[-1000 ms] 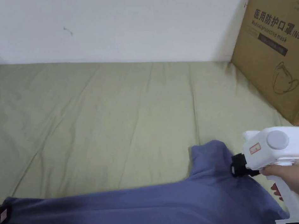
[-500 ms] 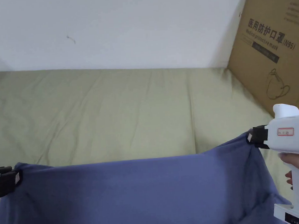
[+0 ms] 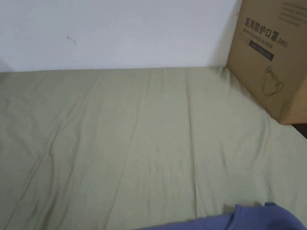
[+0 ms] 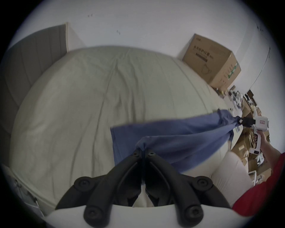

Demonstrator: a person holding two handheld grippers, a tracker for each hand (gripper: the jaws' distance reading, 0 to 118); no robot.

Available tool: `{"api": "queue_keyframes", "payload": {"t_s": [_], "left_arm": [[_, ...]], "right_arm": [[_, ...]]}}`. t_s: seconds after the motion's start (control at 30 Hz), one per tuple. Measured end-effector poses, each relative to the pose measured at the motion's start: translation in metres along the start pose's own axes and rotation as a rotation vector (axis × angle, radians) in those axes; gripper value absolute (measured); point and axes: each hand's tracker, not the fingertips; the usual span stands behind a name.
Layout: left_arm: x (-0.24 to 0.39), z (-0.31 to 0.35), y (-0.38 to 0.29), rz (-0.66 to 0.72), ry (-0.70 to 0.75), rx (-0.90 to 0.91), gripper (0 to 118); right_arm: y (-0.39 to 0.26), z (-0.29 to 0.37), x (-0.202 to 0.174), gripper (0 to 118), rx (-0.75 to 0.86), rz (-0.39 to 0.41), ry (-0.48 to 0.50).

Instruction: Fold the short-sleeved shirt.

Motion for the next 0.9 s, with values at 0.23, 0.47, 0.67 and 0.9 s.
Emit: {"api": "queue_keyframes", "payload": {"t_s": [0.23,0.47,0.67,0.9], "left_arm": [[0.025,-0.024,-0.025,-0.03,0.136,-0.063,91],[0.065,0.046,0.006,-0.048,0.167,0.291,115],[0.117,0.083,0.015,-0.062,0.098,0.858,56],[0.161,0.091,0.007,-0.184,0.283,0.982,0]], "right_arm": [[-0.011,-0.052,-0.011,84,-0.084,0.112,-0.209],[0.014,0.024,-0.075,113,0.19,0.29,-0.09],[-0.015,0.075,-0.156,36,0.844,0.301,0.091],[-0.018,0.076,-0.193,2,0.905,0.301,0.057]]}}
